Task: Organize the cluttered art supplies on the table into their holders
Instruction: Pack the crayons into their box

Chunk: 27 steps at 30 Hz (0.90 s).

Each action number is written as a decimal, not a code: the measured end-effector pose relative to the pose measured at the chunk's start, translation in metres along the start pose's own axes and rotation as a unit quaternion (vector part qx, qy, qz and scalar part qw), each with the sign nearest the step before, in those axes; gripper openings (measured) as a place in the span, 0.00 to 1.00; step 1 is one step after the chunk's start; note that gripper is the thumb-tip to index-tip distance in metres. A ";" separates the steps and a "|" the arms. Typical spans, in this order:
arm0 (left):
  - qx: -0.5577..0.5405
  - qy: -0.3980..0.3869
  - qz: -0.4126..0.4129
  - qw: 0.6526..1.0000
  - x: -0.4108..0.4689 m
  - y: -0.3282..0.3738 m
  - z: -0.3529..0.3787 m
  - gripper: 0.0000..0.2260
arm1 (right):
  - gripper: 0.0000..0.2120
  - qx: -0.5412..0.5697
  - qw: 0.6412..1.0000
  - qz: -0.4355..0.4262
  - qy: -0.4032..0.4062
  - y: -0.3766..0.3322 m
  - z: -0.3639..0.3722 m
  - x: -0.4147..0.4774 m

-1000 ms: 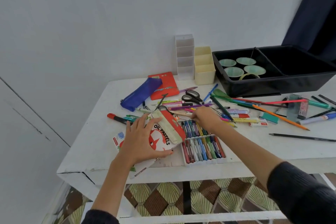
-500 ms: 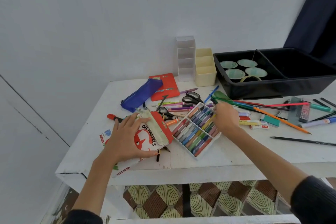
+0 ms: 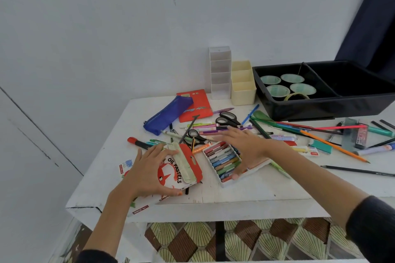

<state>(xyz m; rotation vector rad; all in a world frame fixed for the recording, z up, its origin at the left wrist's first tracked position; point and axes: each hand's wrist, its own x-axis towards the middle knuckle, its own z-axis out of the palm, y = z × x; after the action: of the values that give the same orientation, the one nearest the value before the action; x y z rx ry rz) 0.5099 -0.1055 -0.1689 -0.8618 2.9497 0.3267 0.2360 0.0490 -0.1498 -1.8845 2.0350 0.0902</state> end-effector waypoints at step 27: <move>-0.073 -0.052 0.046 0.995 0.005 0.042 -0.003 0.42 | 0.49 0.062 0.993 -0.104 0.020 -0.024 -0.002 0.016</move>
<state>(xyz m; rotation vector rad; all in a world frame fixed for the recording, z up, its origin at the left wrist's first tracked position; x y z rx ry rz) 0.4833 -0.0740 -0.1582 -0.6991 2.9020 0.5791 0.2578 0.0304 -0.1483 -2.0199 1.8118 -0.1247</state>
